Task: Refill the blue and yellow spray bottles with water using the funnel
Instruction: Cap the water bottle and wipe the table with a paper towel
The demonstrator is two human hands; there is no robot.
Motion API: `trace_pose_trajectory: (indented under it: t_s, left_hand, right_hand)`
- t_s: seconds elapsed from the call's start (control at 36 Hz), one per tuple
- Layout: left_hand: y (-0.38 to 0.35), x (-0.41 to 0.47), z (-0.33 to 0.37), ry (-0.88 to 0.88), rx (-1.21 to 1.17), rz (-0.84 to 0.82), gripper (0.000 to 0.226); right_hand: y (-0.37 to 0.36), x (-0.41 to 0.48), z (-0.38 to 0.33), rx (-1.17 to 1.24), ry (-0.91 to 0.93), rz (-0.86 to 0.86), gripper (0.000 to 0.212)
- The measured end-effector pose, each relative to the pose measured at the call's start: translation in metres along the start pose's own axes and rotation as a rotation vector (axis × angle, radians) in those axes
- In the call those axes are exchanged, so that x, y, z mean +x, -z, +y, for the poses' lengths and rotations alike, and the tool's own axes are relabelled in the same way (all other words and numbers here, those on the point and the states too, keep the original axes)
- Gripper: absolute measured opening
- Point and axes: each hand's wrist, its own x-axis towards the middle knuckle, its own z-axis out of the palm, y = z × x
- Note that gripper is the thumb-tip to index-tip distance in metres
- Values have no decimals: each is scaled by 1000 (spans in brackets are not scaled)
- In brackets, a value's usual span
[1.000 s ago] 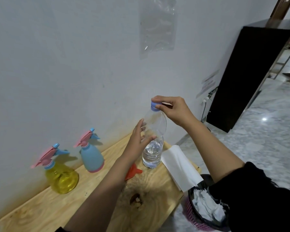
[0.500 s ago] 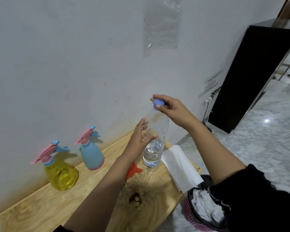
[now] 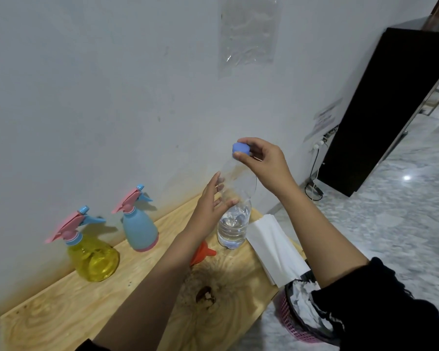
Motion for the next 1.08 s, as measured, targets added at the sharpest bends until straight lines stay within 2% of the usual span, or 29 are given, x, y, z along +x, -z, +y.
trace_pose_trajectory:
  t_s: [0.08,0.14,0.36,0.56,0.67,0.78,0.97,1.08]
  left_hand:
    - [-2,0,0,-6,1,2,77]
    - [-3,0,-1,-10,7,7,78]
    - [-5,-2,-4,-9,0,32,78]
    - [-9,-4,-3,-15,8,43,78]
    - [-8,-4,-2,-14,-1,38,78]
    - [-7,-4,-1,-18,5,29,77]
    - [-10,-4,-1,-18,-4,43,77]
    - [-10,-4,-2,-24,1,42,77]
  right_hand:
    - [6,1,3,-34,-17,-140,29]
    - [8,1,1,-82,-15,-162,27]
    - [-5,0,-1,-83,20,20,18]
    - [-11,-5,-1,-66,44,153,32]
    - [-6,-5,2,-42,38,11,20]
    - [2,-3,5,-5,10,-142,27]
    - [4,0,4,0,-13,-81,11]
    - [-2,-2,6,36,-40,-23,22]
